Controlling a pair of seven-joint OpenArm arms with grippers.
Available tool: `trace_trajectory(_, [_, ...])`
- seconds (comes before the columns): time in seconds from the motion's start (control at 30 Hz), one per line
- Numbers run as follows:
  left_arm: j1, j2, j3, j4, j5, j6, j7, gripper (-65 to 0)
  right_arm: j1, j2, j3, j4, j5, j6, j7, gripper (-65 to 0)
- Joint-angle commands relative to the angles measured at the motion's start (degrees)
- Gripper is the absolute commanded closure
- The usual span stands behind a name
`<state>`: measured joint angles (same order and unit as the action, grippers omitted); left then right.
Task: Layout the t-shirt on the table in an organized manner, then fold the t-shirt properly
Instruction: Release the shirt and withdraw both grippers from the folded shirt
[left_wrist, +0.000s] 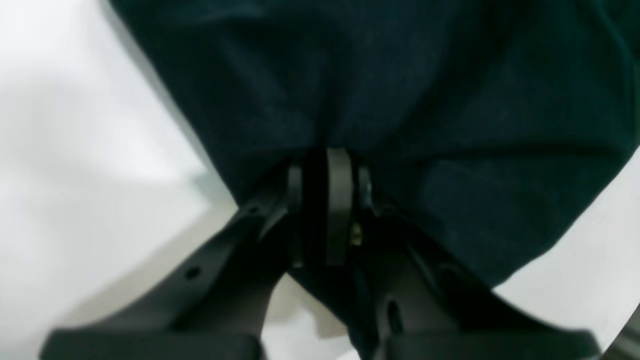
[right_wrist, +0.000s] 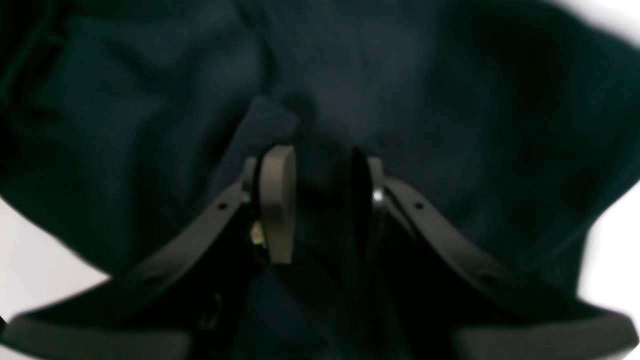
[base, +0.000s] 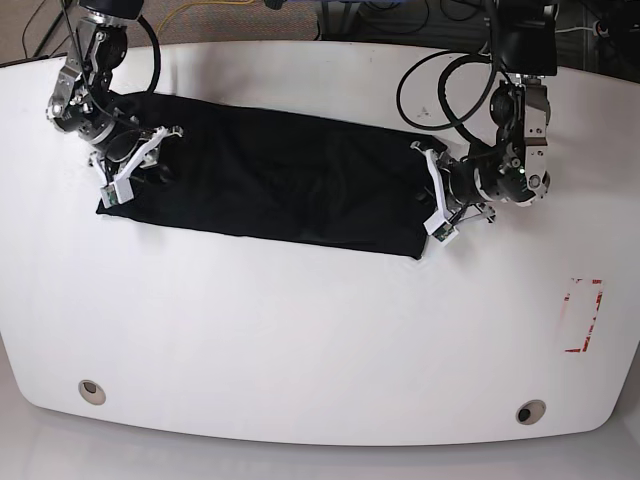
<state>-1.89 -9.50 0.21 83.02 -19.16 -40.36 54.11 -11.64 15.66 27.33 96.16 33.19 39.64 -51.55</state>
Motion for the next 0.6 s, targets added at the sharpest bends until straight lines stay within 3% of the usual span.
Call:
trace_trajectory(0.0, [0.7, -0.4, 0.3, -1.0, 3.6, 0.4, 3.7, -4.6, 1.2, 0.7, 2.7, 4.7, 0.8, 0.4, -2.2, -24.3])
trace_trajectory(0.1, [0.7, -1.2, 0.4, -1.0, 3.5, 0.4, 3.7, -4.6, 3.9, -1.5, 6.4, 8.4, 0.9, 0.4, -7.7, -35.5])
trace_trajectory(0.3, [0.7, -1.5, 0.4, -1.0, 3.4, 0.4, 3.7, -4.7, 10.2, -5.3, 20.9, 11.0, 0.7, 0.4, -19.7, -62.1])
trace_trajectory(0.43, [0.7, -1.5, 0.4, -1.0, 3.5, 0.4, 3.7, -4.7, 13.6, -5.2, 27.0, 7.8, 0.7, 0.4, -25.2, -65.0])
trace_trajectory(0.57, [0.7, -1.5, 0.4, -1.0, 3.6, 0.4, 3.7, -4.7, 14.9, -5.0, 30.1, 3.6, 0.7, 0.4, -26.4, -65.0])
